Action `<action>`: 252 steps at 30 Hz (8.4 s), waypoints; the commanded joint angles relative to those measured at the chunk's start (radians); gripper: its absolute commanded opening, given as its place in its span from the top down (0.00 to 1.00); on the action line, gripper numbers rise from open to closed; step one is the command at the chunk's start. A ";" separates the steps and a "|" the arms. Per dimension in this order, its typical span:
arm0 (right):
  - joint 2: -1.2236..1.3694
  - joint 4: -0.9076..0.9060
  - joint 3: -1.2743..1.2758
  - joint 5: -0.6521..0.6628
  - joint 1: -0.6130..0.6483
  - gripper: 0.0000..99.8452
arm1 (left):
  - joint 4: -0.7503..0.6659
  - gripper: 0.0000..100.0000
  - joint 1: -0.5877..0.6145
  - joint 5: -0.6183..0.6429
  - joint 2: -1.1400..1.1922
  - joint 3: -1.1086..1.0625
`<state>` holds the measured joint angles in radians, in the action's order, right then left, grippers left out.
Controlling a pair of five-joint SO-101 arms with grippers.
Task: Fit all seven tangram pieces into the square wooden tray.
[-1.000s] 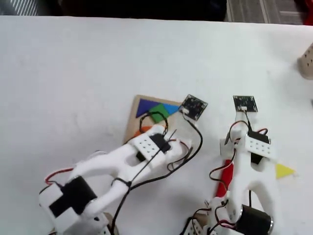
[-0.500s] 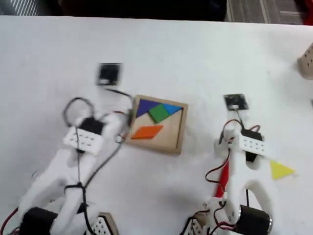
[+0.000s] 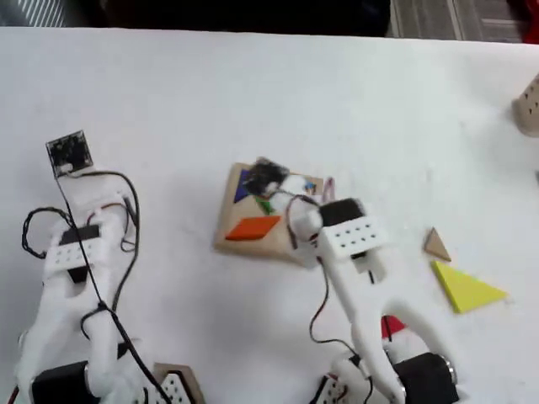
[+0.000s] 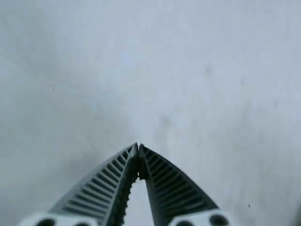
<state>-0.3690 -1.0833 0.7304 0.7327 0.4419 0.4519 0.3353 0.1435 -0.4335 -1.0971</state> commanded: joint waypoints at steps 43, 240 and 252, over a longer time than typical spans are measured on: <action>0.556 0.096 -0.416 0.374 0.191 0.85 | -0.029 0.97 -0.041 -0.150 -0.041 -0.005; 0.501 -0.045 -0.328 -0.654 -0.704 0.88 | 0.264 0.82 -0.714 0.060 0.305 0.308; 0.501 -0.045 -0.328 -0.654 -0.704 0.88 | 0.172 0.82 -0.704 0.060 0.344 0.284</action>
<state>0.1695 -1.1385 0.4081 0.0652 -0.2716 0.6713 -0.3798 0.2171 -0.1404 -0.8500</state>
